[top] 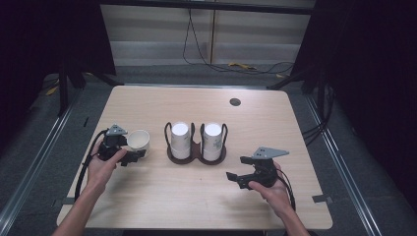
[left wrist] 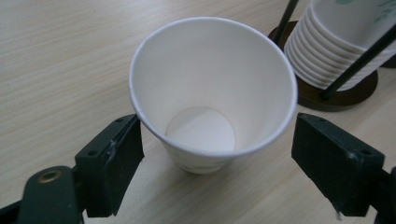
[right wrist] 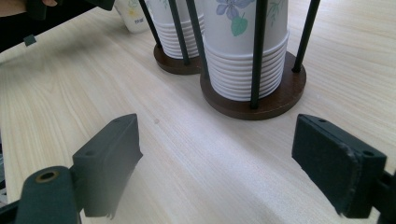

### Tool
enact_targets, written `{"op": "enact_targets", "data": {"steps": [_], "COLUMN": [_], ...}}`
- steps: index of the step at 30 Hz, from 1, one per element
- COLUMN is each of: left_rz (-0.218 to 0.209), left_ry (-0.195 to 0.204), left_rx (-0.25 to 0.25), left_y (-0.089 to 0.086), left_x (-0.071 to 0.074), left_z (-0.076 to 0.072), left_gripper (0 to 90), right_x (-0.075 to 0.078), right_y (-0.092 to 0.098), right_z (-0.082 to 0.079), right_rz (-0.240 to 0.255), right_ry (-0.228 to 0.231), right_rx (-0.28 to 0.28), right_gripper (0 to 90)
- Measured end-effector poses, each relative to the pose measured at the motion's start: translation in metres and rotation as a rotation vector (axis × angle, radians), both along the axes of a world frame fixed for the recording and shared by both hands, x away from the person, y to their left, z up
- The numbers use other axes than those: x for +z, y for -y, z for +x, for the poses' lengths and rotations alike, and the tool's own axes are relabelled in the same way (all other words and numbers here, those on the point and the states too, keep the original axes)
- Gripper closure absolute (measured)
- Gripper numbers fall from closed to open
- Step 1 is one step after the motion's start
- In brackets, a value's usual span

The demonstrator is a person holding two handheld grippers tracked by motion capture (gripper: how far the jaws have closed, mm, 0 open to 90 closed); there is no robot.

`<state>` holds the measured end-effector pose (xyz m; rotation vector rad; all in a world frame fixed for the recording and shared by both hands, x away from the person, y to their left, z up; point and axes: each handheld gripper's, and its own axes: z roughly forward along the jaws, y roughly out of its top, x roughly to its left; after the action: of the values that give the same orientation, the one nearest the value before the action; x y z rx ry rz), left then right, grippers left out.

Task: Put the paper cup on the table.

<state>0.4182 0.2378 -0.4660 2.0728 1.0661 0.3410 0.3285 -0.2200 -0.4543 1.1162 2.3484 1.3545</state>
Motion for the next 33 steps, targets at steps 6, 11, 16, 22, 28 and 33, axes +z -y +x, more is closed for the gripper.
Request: {"op": "enact_targets", "data": {"steps": [6, 11, 16, 22, 28, 33], "left_rz": [0.001, -0.026, -0.070, -0.098, -0.141, -0.193], "left_ry": [0.011, 0.034, 0.029, 0.063, 0.091, 0.087], "left_rx": [-0.010, 0.011, 0.004, -0.021, -0.054, -0.065], "left_y": [-0.003, -0.011, -0.015, -0.010, 0.001, 0.012], "left_x": [-0.003, -0.005, -0.006, -0.009, -0.010, -0.016], "left_z": [-0.013, -0.025, -0.037, -0.058, -0.075, -0.085], "left_gripper": [16.5, 16.5, 16.5, 16.7, 16.7, 16.7], "right_x": [0.000, 0.001, 0.000, 0.000, -0.001, -0.003], "right_y": [0.001, 0.001, 0.001, 0.000, -0.001, -0.003], "right_z": [0.000, -0.001, -0.001, -0.002, -0.003, -0.005], "right_rz": [0.001, 0.002, 0.000, -0.002, -0.010, -0.010], "right_ry": [0.004, 0.004, 0.007, 0.015, 0.021, 0.021], "right_rx": [-0.003, -0.006, -0.010, -0.015, -0.032, -0.043], "right_gripper": [15.4, 15.4, 15.5, 15.8, 16.6, 16.7]}}
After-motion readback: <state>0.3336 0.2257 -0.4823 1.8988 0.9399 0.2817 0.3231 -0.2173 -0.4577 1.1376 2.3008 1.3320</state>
